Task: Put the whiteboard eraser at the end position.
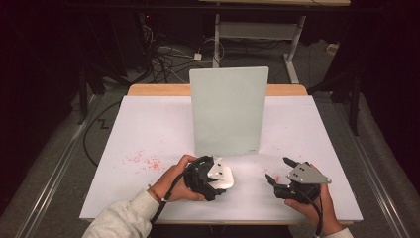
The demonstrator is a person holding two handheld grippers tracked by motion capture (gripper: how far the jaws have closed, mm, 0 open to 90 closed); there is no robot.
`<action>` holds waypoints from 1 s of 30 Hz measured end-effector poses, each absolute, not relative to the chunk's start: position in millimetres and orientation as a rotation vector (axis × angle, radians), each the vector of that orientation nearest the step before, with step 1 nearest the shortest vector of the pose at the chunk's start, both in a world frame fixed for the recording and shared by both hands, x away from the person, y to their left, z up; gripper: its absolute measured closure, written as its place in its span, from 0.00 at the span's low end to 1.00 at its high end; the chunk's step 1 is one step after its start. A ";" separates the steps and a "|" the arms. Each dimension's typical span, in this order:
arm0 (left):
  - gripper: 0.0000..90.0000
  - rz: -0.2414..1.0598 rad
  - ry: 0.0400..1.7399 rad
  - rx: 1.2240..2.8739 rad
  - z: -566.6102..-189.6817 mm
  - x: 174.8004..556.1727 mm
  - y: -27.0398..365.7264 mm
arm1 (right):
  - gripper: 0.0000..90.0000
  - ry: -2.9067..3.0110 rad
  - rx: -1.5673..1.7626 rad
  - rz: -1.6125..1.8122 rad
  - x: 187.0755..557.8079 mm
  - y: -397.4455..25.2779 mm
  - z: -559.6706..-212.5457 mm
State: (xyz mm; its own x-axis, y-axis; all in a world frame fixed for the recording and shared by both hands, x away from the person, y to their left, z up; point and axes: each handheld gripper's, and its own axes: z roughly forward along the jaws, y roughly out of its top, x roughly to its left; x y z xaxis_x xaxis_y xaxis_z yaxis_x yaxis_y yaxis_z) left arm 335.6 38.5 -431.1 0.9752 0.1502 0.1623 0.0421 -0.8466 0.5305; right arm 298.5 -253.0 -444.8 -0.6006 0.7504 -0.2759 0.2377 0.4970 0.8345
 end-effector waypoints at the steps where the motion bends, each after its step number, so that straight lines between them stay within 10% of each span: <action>1: 0.32 0.261 0.122 2.585 -433.0 336.9 34.1 | 0.26 2.105 0.808 1.038 298.6 -253.0 -444.9; 30: 0.21 0.307 0.088 2.471 -434.5 332.8 12.3 | 0.26 2.113 0.799 1.031 298.8 -253.5 -445.2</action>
State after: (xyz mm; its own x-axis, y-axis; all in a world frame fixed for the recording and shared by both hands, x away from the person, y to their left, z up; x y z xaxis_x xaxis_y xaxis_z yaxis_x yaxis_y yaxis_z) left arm 332.8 12.3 -434.5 0.9704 0.1379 0.1981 -0.0114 -0.7937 0.6082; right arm 298.8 -253.5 -445.2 -0.6058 0.7442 -0.2815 0.2361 0.5060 0.8296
